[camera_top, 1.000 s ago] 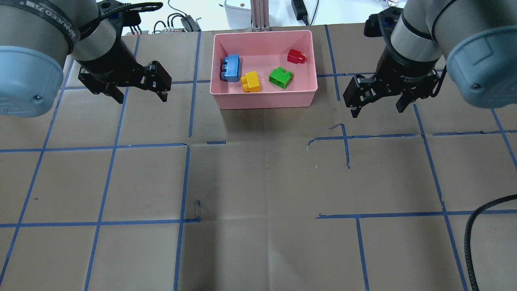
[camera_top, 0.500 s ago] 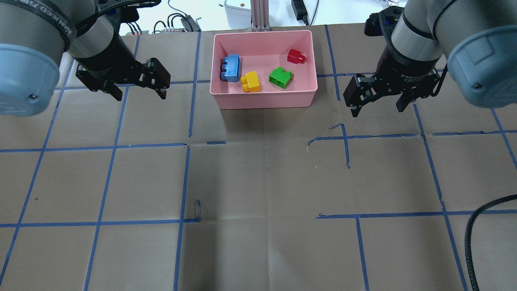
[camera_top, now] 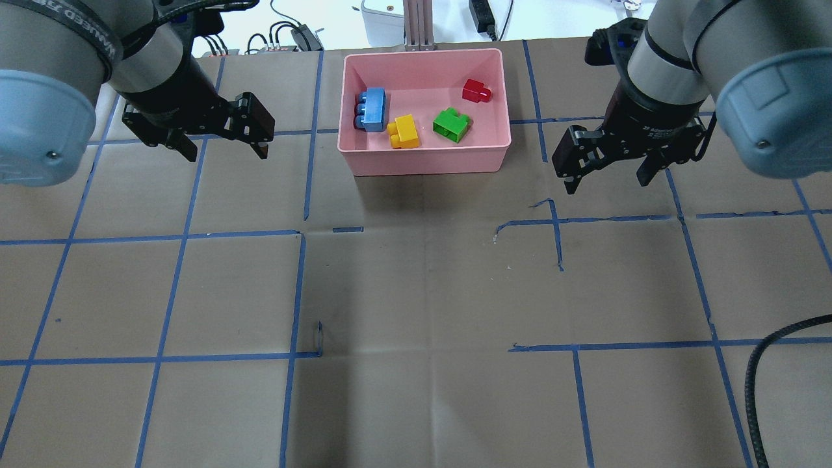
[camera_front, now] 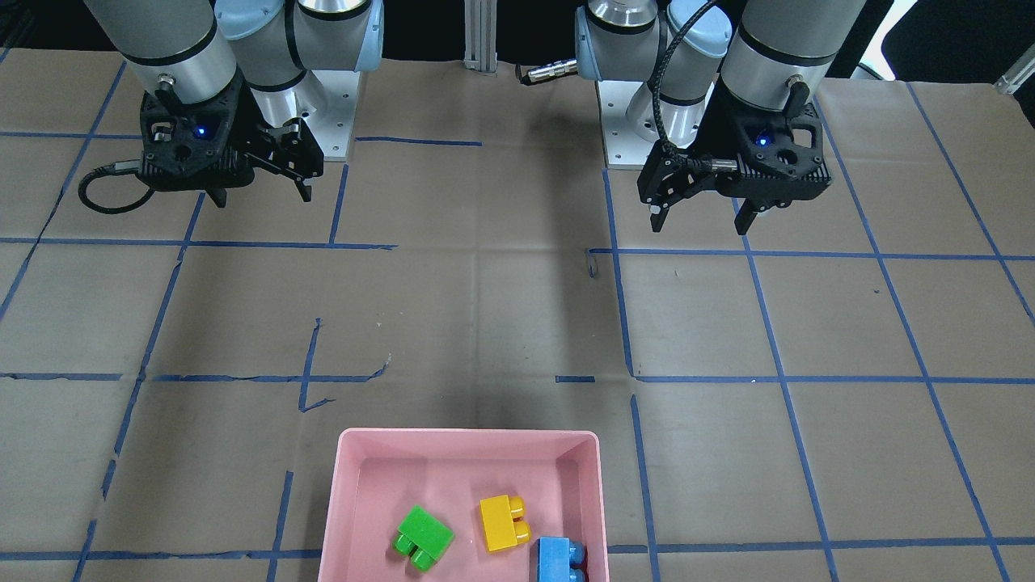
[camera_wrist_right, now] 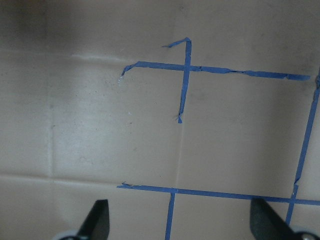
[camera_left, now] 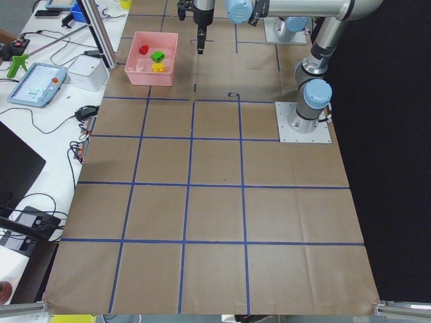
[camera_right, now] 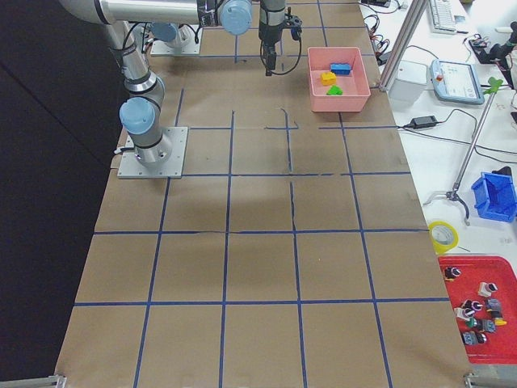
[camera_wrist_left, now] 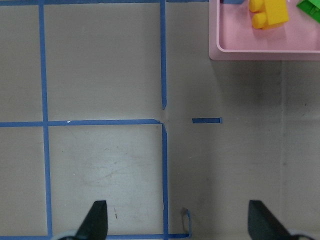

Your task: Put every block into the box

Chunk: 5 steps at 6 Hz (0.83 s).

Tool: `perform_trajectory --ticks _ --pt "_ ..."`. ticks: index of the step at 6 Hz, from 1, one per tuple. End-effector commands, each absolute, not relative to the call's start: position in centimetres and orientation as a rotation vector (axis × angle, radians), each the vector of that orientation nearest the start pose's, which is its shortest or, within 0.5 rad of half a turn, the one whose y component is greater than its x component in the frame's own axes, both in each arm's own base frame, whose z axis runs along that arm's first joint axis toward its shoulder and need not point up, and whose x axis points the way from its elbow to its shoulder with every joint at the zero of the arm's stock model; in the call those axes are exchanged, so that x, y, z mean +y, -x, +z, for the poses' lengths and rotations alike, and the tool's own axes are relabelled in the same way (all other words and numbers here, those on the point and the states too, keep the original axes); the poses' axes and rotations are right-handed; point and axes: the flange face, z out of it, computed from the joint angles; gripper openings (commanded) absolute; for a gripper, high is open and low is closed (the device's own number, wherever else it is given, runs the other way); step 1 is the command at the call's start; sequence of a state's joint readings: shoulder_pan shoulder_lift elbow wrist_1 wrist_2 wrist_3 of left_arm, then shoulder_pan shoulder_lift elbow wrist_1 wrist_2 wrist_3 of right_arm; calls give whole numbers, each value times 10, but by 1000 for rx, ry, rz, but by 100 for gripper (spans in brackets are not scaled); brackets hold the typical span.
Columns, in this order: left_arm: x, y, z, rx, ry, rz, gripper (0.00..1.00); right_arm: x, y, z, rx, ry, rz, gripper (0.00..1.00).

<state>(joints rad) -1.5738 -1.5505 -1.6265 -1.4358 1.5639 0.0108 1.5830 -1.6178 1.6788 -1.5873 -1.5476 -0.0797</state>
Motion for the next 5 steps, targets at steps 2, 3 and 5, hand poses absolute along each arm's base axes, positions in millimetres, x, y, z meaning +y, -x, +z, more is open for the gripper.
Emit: perform_trajectory --ticks 2,3,5 --pt "-491 136 481 3149 -23 -145 99 -465 -141 458 3114 145 71 100" --pt "-491 136 479 3147 -22 -143 99 -468 -140 469 3110 138 30 100" --pt "-491 136 480 3147 -22 -145 99 -475 -126 474 3123 99 -1 100"
